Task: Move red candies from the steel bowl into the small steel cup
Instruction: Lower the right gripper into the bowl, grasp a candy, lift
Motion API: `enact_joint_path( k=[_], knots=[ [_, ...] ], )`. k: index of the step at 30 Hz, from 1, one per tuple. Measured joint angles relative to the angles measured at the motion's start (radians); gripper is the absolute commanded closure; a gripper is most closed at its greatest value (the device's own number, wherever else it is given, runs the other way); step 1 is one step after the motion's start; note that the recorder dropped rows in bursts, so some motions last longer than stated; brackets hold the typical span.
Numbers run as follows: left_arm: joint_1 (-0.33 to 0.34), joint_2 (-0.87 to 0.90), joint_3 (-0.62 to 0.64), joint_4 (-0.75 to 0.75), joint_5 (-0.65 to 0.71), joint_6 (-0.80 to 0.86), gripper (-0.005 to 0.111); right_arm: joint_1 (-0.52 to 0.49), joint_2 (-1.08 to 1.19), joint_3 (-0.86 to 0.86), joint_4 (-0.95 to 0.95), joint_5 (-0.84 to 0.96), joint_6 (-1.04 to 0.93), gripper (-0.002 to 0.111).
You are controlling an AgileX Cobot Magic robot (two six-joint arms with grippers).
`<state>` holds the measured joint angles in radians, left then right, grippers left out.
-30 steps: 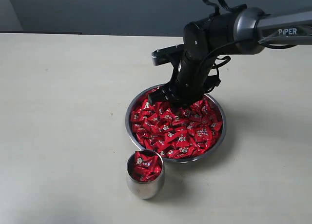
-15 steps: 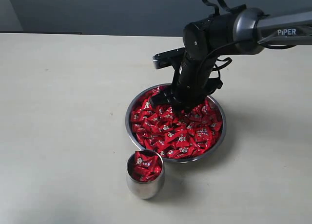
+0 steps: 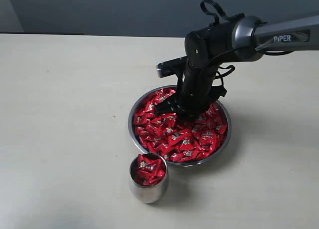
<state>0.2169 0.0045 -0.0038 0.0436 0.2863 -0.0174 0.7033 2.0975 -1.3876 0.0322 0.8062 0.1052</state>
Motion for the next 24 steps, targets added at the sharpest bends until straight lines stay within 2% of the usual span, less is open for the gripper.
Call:
enact_joint_path(
  k=[3, 4, 15, 24],
  knots=[
    [0.000, 0.000, 0.000, 0.000, 0.000, 0.000, 0.106, 0.000, 0.000, 0.000, 0.000, -0.006, 0.000, 0.106],
    [0.000, 0.000, 0.000, 0.000, 0.000, 0.000, 0.106, 0.000, 0.000, 0.000, 0.000, -0.006, 0.000, 0.109],
    [0.000, 0.000, 0.000, 0.000, 0.000, 0.000, 0.106, 0.000, -0.005, 0.000, -0.032, -0.001, 0.000, 0.109],
    [0.000, 0.000, 0.000, 0.000, 0.000, 0.000, 0.106, 0.000, -0.103, 0.000, -0.059, 0.015, 0.000, 0.109]
  ],
)
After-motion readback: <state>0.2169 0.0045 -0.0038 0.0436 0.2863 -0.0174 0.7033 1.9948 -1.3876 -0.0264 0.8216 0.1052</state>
